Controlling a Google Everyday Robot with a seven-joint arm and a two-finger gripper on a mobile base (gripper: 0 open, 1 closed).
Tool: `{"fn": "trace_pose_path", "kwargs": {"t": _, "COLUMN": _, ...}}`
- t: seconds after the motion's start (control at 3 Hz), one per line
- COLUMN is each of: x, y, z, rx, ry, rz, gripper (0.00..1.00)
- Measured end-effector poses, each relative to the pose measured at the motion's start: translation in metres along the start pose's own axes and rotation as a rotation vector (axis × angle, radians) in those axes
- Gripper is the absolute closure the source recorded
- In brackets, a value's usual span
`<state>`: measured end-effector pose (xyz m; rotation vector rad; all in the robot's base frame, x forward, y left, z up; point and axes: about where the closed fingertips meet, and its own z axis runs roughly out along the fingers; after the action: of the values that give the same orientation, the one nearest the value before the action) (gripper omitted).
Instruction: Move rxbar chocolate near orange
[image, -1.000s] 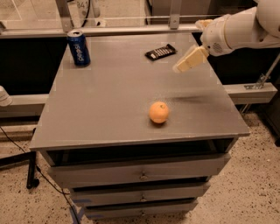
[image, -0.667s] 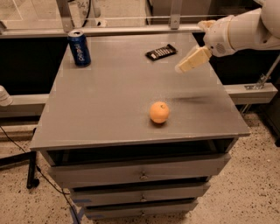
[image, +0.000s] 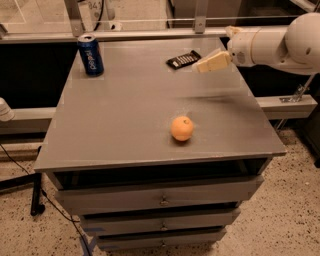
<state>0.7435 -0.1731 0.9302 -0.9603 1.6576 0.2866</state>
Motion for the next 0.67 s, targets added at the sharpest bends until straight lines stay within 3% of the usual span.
{"fn": "trace_pose_path", "kwargs": {"t": 0.33, "x": 0.005, "y": -0.022, "z": 0.023, "rx": 0.033, "ry": -0.035, "rz": 0.043, "gripper": 0.00}}
{"fn": "trace_pose_path", "kwargs": {"t": 0.67, "x": 0.014, "y": -0.031, "z": 0.045, "rx": 0.022, "ry": -0.007, "rz": 0.077, "gripper": 0.00}}
